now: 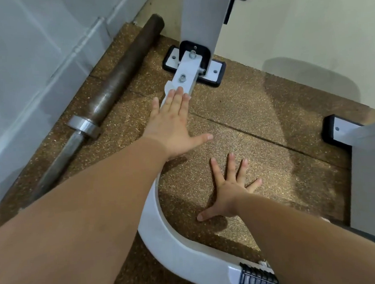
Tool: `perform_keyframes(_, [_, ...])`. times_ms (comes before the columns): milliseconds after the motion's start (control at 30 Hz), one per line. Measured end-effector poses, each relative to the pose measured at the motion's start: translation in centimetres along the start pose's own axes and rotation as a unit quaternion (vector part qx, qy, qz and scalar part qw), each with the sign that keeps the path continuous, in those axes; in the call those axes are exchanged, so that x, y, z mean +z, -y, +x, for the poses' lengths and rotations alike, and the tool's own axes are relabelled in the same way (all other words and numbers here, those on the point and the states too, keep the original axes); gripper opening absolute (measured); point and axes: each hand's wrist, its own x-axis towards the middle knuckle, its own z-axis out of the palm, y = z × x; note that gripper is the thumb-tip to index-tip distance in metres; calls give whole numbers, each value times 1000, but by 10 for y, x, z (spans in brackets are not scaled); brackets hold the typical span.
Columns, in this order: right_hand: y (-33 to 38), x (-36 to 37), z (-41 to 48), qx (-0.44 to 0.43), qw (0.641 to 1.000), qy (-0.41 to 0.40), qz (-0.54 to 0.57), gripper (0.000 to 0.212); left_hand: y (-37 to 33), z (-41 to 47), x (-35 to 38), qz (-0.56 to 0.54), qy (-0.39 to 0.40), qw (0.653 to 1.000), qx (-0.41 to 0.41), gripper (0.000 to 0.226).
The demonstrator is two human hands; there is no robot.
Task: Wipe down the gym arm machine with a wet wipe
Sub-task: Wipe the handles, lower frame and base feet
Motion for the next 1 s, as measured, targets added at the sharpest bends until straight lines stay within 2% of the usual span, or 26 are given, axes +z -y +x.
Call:
perform_keyframes(233, [4, -1, -6, 5, 1000, -19, -4, 166, 5, -72, 24, -7, 35, 999, -11, 123])
perform_keyframes(300, [12, -6, -6, 5, 995, -96, -11, 156, 7, -83, 26, 11, 36, 999, -10, 123])
perform_keyframes(367, [20, -32, -1, 12, 987, -160, 29, 149, 9, -81, 24, 9, 44, 999, -13, 123])
perform_keyframes(567, [18, -83, 37, 37, 997, -68, 25, 174, 6, -42, 7, 1, 67, 997, -25, 119])
perform_keyframes(767, [13, -82, 48, 22, 999, -36, 18, 176, 4, 9, -8, -13, 47, 999, -15, 122])
perform_keyframes(1000, [12, -81, 50, 17, 999, -27, 23, 175, 7, 24, -8, -5, -9, 1000, 18, 100])
